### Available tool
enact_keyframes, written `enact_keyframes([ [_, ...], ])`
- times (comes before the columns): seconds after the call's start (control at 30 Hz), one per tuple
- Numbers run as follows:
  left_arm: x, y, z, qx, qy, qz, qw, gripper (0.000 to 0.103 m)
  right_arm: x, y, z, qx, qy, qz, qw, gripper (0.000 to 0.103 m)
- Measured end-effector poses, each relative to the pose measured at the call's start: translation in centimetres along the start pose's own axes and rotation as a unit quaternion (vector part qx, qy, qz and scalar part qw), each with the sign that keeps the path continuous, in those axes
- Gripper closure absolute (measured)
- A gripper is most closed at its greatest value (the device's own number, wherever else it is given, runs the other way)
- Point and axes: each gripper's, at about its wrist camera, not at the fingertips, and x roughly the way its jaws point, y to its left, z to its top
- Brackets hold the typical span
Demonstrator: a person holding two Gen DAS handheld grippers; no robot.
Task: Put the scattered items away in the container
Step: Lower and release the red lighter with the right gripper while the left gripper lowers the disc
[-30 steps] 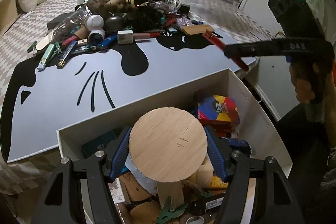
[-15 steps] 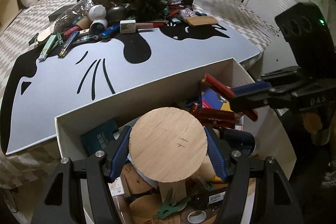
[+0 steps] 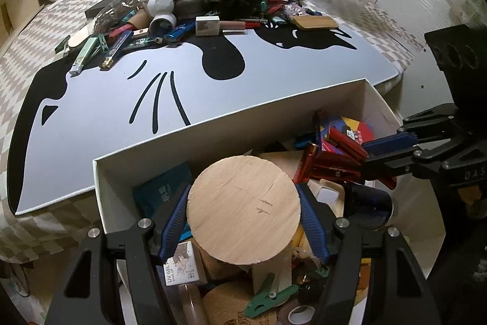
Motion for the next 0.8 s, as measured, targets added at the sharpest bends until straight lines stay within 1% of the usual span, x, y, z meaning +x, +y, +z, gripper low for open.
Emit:
enact_keyframes([
  [0.3, 0.5, -0.1, -0.1, 0.004, 0.009, 0.005, 0.9999, 0.035, 0.1, 0.0, 0.0, 0.0, 0.006, 0.002, 1.0, 0.08],
  [0.63, 1.2, 0.1, -0.3, 0.001, 0.025, 0.018, 0.9995, 0.035, 0.5, -0.4, 0.1, 0.014, 0.015, 0.002, 1.0, 0.08],
  [0.8, 1.1, 0.0, -0.3, 0.004, 0.021, 0.017, 0.9996, 0.025, 0.5, -0.6, 0.1, 0.017, 0.016, -0.005, 1.0, 0.08],
])
